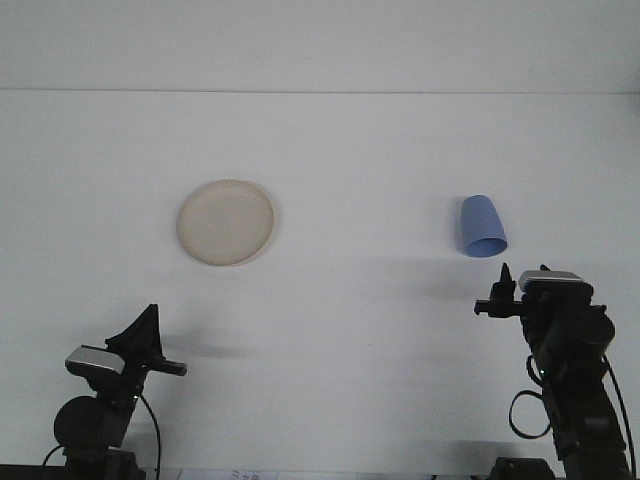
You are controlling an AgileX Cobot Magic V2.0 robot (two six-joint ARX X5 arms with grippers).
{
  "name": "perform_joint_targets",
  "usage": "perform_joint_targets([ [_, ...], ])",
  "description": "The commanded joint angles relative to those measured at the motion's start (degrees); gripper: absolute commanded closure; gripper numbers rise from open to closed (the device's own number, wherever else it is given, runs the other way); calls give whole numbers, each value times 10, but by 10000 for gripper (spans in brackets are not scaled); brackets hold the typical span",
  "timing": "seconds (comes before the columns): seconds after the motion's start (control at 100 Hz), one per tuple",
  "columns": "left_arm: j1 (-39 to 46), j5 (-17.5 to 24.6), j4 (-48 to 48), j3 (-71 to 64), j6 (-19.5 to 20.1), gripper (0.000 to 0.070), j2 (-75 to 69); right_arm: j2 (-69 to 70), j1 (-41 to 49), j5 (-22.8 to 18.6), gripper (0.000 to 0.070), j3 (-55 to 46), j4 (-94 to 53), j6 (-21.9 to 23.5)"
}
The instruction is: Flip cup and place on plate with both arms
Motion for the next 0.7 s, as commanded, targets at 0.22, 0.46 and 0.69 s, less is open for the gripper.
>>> perform_joint_targets([
  [0.22, 0, 2, 6, -11, -2, 688, 0, 155, 41, -2, 281, -2, 90, 16],
  [0.46, 0, 2, 6, -11, -2, 688, 0, 307, 49, -7, 281, -2, 193, 62],
  [0.69, 0, 2, 6, -11, -2, 688, 0, 425, 49, -15, 285, -2, 324, 62],
])
